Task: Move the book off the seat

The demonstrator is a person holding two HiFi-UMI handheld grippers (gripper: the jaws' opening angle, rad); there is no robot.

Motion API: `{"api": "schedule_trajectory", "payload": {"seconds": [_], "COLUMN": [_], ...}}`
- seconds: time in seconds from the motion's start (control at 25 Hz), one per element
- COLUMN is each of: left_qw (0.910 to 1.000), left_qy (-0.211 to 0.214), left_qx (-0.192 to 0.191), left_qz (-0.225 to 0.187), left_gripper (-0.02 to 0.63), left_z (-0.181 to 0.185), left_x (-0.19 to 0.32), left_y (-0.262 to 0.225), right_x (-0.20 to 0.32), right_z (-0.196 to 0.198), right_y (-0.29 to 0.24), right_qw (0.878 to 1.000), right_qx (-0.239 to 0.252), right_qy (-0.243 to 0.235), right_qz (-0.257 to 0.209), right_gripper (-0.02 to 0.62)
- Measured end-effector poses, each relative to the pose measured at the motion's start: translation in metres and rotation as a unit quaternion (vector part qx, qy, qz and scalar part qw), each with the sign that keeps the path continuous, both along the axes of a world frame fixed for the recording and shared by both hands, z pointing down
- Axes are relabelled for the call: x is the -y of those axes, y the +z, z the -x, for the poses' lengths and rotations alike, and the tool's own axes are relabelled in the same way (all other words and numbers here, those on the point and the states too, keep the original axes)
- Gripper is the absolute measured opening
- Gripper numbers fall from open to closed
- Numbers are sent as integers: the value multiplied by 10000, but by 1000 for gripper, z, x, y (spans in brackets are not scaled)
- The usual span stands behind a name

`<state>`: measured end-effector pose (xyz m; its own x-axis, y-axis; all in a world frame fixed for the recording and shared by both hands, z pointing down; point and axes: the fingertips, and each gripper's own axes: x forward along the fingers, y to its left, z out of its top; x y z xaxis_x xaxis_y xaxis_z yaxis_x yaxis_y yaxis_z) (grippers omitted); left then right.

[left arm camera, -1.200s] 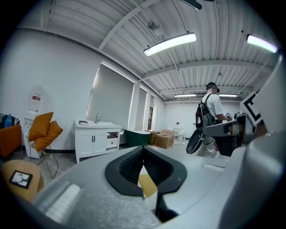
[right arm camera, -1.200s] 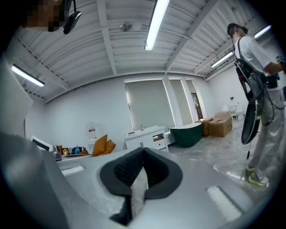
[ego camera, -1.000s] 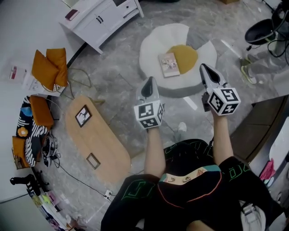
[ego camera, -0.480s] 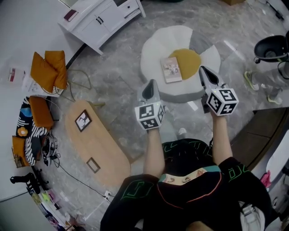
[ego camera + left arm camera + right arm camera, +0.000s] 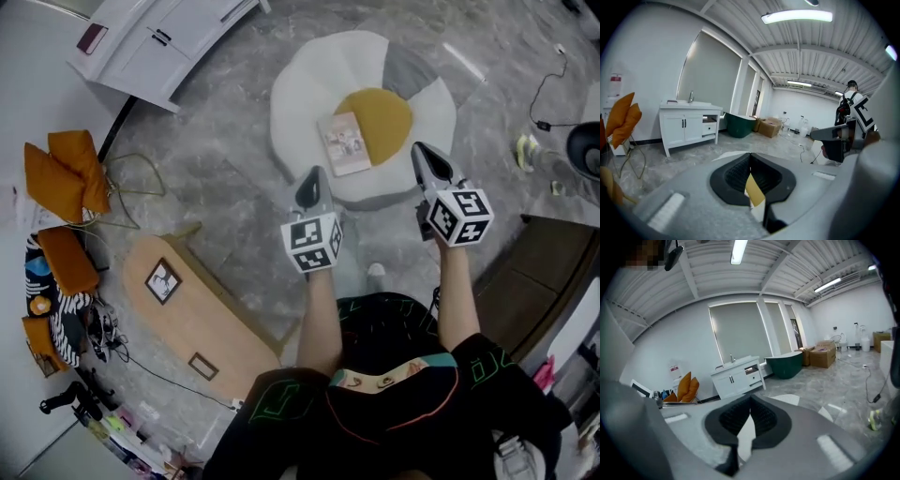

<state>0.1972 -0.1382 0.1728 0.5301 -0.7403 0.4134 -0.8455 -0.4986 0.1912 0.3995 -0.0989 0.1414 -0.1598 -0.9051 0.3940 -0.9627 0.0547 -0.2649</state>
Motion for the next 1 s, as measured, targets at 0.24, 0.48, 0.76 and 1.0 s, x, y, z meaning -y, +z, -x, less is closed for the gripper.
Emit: {"api": "schedule_trajectory", "payload": {"seconds": [0.24, 0.48, 0.76, 1.0], "left_qw": [9950, 9876, 9789, 9703], "left_qy": [100, 339, 489, 494], "left_qx": [13, 7, 104, 265], "left_qz": [990, 1530, 1982, 2354], "left_gripper": [11, 12, 12, 12], "left_z": [-1, -8, -20, -33], "left_x": [22, 42, 52, 60], "left_y": [90, 141, 204, 294], "right_x": [33, 54, 70, 71], "right_z": [15, 25, 25, 18], "right_y": [85, 136, 198, 295], "right_qw": [9961, 9890, 9794, 9670], "right_qx": [17, -27, -125, -64], "right_qy": [-58, -134, -380, -607], "right_qz": [877, 1473, 1980, 2473], "right_gripper": [3, 3, 3, 3]}}
